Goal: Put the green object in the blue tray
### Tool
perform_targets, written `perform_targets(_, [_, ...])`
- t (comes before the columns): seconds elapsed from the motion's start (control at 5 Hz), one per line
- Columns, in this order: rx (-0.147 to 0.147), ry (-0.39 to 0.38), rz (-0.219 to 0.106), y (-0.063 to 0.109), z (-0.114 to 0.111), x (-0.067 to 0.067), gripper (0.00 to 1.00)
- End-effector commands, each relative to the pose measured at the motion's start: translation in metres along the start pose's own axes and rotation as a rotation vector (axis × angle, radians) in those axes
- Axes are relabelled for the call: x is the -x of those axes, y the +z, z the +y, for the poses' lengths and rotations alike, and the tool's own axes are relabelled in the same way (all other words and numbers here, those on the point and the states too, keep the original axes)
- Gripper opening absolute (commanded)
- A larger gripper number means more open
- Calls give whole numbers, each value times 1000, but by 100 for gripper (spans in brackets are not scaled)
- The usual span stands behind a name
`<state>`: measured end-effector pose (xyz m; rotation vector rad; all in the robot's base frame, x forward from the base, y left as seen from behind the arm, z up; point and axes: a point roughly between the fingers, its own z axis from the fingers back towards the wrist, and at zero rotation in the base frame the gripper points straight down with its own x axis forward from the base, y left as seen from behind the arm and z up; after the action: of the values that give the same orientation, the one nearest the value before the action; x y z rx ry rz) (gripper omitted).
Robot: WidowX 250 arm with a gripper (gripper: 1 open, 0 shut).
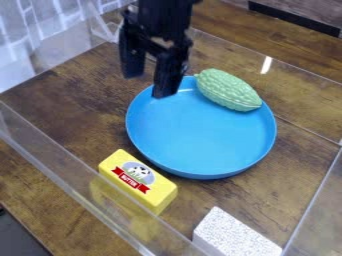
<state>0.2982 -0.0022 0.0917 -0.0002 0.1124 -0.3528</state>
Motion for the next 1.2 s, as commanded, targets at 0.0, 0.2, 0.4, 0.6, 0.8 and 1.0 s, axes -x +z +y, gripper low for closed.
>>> perform_targets(0.0, [-39,-216,-42,8,-1,-21,100])
perform_targets(0.2, [-66,-400,-50,5,-6,-41,100])
perform_targets(0.4, [-90,-458,-58,4,-6,-50,100])
perform_targets(0.6, [-104,-465,-62,2,-1,-54,100])
perform_targets(0.8, [-120,-510,-66,2,-4,-67,100])
perform_targets(1.0, [-137,-586,-68,2,-6,-73,100])
